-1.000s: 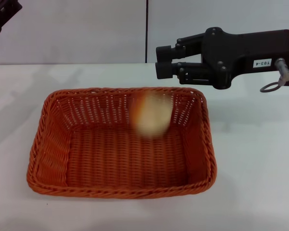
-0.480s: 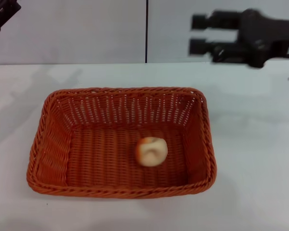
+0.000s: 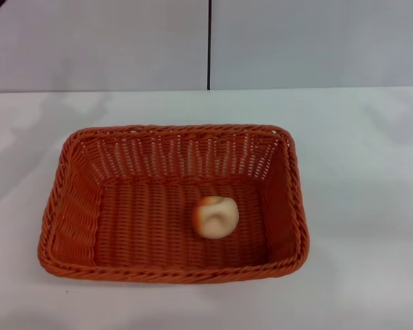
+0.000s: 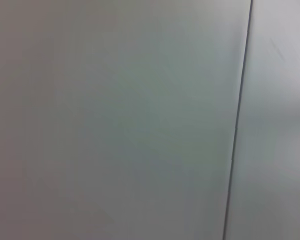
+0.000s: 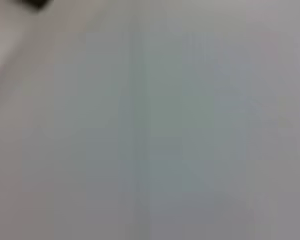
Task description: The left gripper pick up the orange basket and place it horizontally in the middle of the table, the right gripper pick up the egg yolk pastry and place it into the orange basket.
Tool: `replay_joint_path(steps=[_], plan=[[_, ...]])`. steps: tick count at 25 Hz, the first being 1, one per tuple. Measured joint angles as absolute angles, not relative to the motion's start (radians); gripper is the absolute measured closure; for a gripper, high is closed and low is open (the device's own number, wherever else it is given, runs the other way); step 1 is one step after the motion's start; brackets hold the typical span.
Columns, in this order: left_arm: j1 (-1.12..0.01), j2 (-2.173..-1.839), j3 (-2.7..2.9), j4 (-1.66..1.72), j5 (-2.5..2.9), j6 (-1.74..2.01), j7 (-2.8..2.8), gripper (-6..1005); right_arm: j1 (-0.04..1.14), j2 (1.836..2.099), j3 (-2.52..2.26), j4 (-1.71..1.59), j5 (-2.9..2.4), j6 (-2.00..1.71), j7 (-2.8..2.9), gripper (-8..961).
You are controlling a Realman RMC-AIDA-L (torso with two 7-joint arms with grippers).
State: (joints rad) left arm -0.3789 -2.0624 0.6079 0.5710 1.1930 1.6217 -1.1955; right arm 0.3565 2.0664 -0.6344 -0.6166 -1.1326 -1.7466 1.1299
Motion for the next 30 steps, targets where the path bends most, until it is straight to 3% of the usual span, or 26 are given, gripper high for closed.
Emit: replay_joint_path(steps=[4, 13, 30], plan=[[-0.379, -2.064, 0.606, 0.565, 1.159, 1.623, -1.174, 170, 0.338, 2.058, -0.467, -0.454, -1.097, -1.739, 0.986, 279], [-0.381, -2.067, 0.605, 0.389, 0.962, 1.705, -0.879, 170, 0.316, 2.068, -0.241, -0.263, -1.095, -1.736, 0.751, 280], [-0.407, -2.071, 0.603, 0.149, 0.736, 1.743, -0.459, 170, 0.299, 2.071, -0.172, -0.216, -1.092, -1.679, 0.746, 280]])
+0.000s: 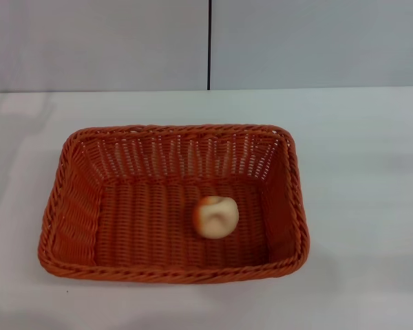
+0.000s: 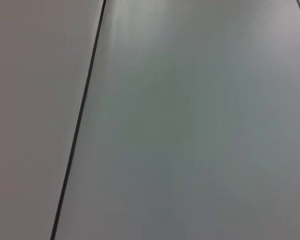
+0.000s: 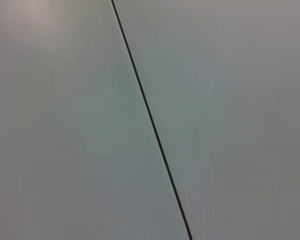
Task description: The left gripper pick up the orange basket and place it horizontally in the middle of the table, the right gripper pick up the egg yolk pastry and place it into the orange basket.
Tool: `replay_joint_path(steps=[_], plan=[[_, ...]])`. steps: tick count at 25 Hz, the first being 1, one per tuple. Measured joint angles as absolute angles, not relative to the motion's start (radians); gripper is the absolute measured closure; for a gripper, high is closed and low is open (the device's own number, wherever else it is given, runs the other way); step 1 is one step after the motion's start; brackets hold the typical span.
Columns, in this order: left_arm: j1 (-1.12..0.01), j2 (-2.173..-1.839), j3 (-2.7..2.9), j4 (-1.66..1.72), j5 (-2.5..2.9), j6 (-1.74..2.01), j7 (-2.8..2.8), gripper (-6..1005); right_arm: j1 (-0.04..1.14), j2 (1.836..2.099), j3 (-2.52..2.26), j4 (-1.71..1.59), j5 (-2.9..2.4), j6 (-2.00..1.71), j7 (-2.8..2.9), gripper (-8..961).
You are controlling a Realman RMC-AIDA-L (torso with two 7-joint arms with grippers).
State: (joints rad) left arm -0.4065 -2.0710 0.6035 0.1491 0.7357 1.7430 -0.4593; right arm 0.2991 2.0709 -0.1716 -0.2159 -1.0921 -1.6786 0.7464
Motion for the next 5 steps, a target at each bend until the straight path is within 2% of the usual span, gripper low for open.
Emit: replay_joint_path(steps=[5], plan=[[-0.405, -2.071, 0.603, 0.148, 0.734, 1.748, -0.459, 170, 0.3, 2.071, -0.169, -0.215, -1.092, -1.672, 0.746, 280]])
